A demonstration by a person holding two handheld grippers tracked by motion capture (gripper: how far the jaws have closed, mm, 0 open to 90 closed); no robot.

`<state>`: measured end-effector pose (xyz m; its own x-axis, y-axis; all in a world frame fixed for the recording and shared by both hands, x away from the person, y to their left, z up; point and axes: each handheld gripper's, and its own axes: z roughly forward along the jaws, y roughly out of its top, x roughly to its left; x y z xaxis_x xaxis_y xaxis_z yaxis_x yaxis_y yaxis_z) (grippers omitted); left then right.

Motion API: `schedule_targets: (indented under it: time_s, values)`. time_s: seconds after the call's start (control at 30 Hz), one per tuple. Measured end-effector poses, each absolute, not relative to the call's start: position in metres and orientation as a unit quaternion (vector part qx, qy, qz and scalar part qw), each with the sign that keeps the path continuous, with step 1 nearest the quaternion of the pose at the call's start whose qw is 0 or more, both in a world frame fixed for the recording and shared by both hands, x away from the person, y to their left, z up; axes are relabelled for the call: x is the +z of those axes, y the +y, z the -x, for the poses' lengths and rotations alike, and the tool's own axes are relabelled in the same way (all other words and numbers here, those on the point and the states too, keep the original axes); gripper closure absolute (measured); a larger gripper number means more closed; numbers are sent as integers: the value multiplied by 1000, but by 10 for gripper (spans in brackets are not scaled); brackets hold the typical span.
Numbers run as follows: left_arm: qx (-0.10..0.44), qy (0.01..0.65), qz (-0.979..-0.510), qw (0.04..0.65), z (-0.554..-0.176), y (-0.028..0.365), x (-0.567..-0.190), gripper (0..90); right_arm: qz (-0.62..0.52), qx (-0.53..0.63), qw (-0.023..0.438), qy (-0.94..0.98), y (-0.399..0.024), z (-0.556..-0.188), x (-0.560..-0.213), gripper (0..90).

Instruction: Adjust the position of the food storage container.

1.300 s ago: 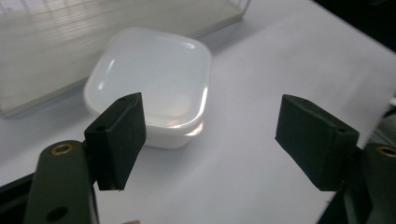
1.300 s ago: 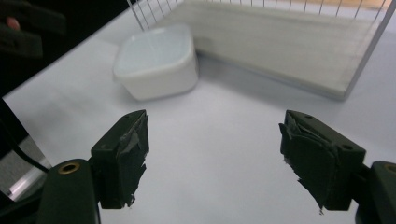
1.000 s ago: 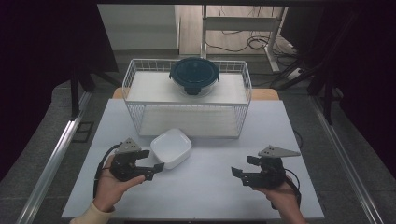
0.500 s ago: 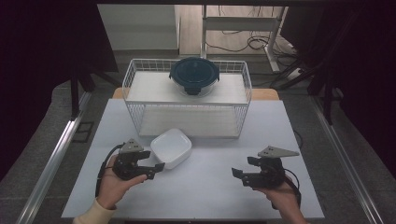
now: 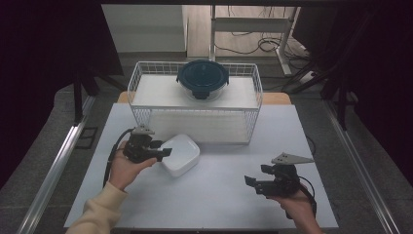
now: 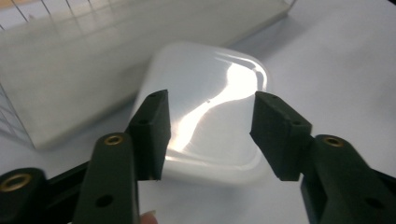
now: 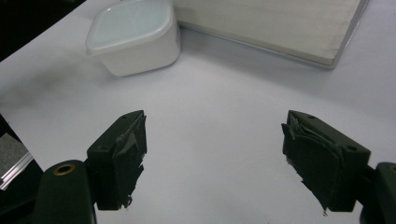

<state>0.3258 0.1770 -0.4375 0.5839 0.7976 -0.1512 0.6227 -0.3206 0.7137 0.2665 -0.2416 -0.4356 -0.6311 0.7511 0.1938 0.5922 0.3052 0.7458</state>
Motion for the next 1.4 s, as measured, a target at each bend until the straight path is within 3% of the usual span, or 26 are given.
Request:
schedule_targets:
  time_s: [0.1,0.23,0.4,1.0,1.4]
  values:
    - [120,440,-809,370,-339,177,-438,558,-420,413,95,802,-242,-267,-437,213]
    - [113,426,-828,347,-362,175,-442,770,-421,410,93,804,-240,-268,-440,213]
    - [113,429,-835,326,-376,173,-445,887,-423,407,90,805,-240,-270,-443,212]
    - [124,426,-857,262,-402,165,-473,900,-430,408,77,802,-244,-272,-448,206]
    - [110,403,-871,257,-382,156,-471,900,-431,407,78,801,-243,-272,-448,207]
